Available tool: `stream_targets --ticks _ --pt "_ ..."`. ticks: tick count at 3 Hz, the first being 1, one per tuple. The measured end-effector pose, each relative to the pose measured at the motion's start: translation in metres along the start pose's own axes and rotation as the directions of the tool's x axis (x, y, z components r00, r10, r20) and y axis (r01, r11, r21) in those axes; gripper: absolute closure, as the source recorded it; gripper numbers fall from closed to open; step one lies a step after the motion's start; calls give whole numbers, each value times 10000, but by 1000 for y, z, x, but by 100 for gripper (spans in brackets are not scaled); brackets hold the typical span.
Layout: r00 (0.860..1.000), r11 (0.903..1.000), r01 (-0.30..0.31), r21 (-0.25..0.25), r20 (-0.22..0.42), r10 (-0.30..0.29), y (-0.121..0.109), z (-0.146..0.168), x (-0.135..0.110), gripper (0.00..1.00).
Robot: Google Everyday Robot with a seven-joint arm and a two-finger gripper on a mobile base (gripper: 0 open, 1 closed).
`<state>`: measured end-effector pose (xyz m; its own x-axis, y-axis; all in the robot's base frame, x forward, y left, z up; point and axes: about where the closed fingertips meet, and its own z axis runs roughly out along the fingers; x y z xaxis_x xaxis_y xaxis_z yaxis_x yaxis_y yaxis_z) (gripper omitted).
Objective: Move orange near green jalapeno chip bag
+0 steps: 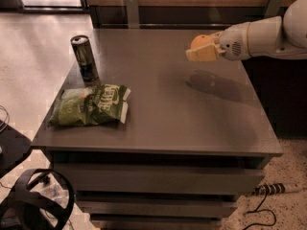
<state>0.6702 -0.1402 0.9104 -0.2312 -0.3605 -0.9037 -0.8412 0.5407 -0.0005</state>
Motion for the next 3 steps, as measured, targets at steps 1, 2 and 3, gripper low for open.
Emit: stream_targets --ticks 1,2,3 --pt "9996 9975 -266 -659 73 272 27 19 13 100" --pt "9998 9942 146 -1064 110 -135 50 38 18 100" --pt "10000 9943 75 -1067 66 -68 54 42 17 100"
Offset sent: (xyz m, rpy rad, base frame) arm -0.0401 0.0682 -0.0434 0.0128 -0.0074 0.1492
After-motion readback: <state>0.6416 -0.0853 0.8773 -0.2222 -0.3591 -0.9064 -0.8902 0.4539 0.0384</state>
